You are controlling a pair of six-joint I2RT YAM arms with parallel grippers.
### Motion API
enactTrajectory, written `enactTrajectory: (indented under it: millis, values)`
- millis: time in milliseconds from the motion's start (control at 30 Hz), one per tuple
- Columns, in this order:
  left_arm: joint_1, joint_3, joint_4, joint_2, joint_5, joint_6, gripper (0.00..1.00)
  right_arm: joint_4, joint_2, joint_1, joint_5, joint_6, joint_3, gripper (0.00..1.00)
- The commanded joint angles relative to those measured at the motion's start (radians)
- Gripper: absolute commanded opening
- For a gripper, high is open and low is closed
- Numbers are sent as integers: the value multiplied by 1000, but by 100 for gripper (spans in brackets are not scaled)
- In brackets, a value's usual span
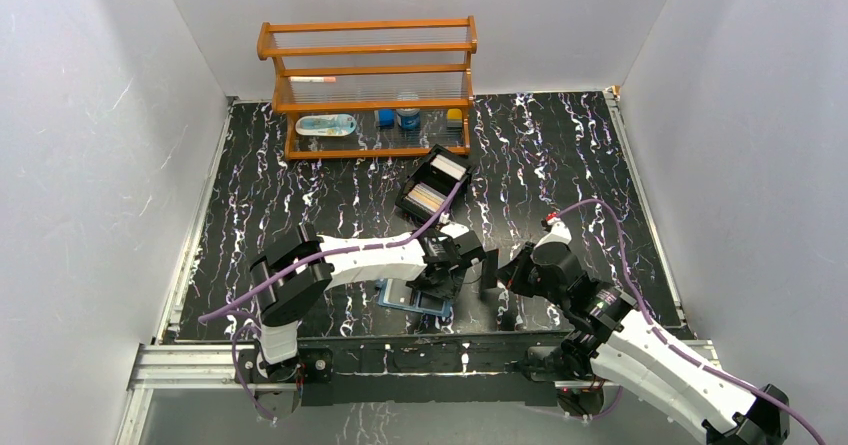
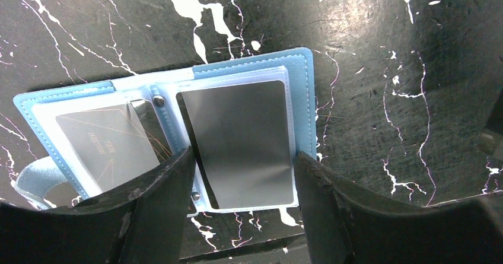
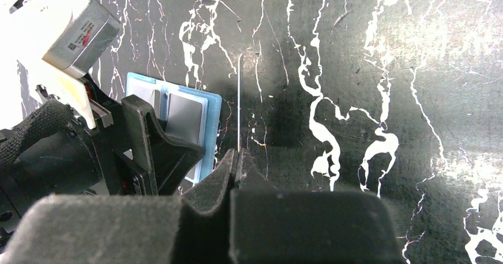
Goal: Put the credit cards into the card holder
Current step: Turn over the card slot in the card holder.
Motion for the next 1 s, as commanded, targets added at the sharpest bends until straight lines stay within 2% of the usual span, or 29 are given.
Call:
enactTrajectory:
  millis: [0, 233, 433, 633, 967]
  values:
    - [-6, -9, -12, 8, -26, -7, 59, 22, -21, -3, 2, -3, 6, 0]
    - [-7, -9, -8, -19, -23, -7, 37, 17, -26, -4, 3, 0, 4, 0]
    - [-4, -30, 29, -107, 15, -37, 31, 71, -20, -3, -47, 13, -18, 0]
    - [43, -100, 116, -190, 129, -73, 28, 183, 3, -4, -179, 55, -84, 0]
    - [167, -305, 344, -354, 333, -147, 28, 129, -65, -3, -224, 117, -41, 0]
